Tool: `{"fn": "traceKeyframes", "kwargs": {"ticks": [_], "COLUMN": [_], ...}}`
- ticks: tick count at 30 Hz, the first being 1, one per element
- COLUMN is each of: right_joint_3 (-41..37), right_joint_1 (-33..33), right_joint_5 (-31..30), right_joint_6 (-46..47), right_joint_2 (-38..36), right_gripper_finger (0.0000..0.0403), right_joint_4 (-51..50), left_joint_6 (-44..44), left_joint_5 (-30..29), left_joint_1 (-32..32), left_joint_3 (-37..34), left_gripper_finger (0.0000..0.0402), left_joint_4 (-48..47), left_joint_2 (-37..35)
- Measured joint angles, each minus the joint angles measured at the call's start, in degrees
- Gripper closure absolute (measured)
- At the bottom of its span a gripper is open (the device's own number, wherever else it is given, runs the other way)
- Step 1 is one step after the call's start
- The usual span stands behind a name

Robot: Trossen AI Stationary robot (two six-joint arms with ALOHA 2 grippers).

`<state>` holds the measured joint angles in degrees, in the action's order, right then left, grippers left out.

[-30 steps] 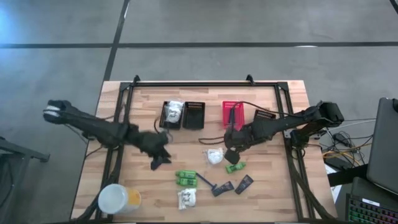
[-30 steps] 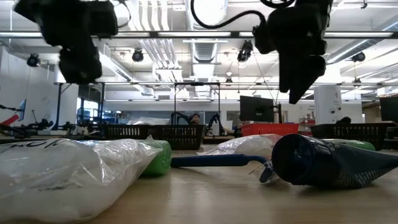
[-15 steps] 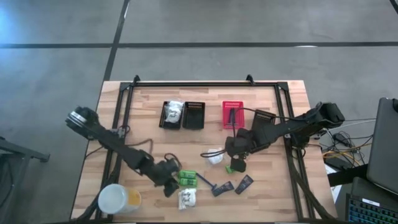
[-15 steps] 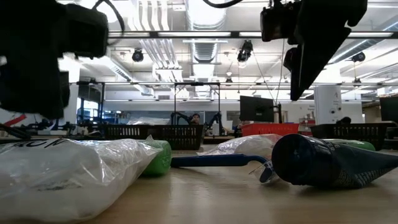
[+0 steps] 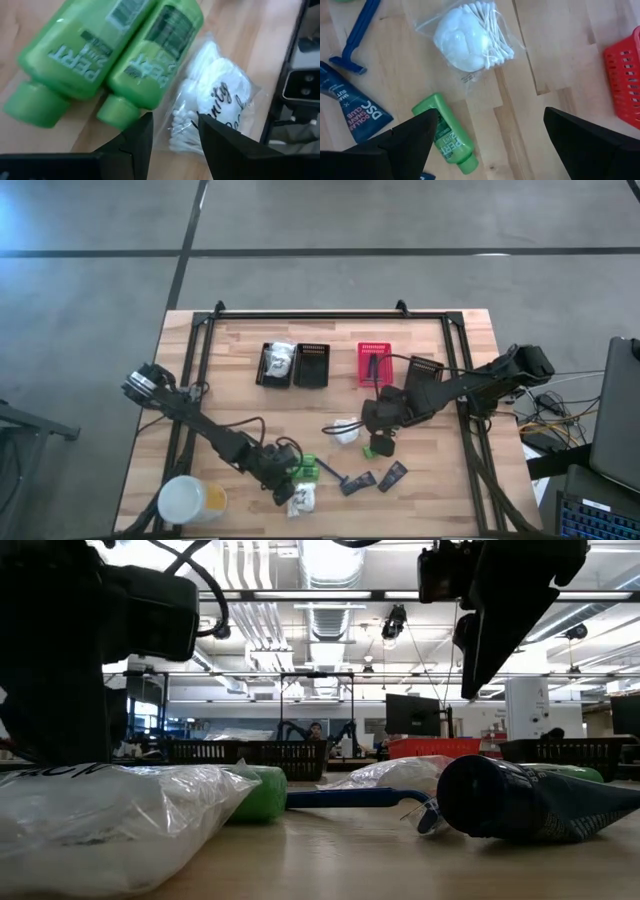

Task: Pick & Place Travel size toiletries
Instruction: Put the white cotton pack into the left black bin

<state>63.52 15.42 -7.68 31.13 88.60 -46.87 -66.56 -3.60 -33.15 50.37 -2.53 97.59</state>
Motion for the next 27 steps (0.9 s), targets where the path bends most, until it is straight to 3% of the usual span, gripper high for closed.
{"fn": "traceKeyframes", "kwargs": {"ticks": [10, 27], "right_joint_3": [-0.07, -0.65], "right_joint_1": [-0.02, -0.04], "right_joint_5": [0.00, -0.02], "right_joint_6": [-0.27, -1.56], "right_joint_2": [0.00, -0.02], "right_gripper_finger": [0.0039, 0.0039], "right_joint_4": [1.47, 3.98], "left_joint_6": [12.62, 11.81], "left_joint_5": [0.07, 1.22], "left_joint_1": [0.02, 0.09], "left_joint_3": [-0.23, -0.39], "left_gripper_finger": [0.0241, 0.0241], "left_joint_4": [0.00, 0.59], "left_joint_2": [1.06, -1.56]}}
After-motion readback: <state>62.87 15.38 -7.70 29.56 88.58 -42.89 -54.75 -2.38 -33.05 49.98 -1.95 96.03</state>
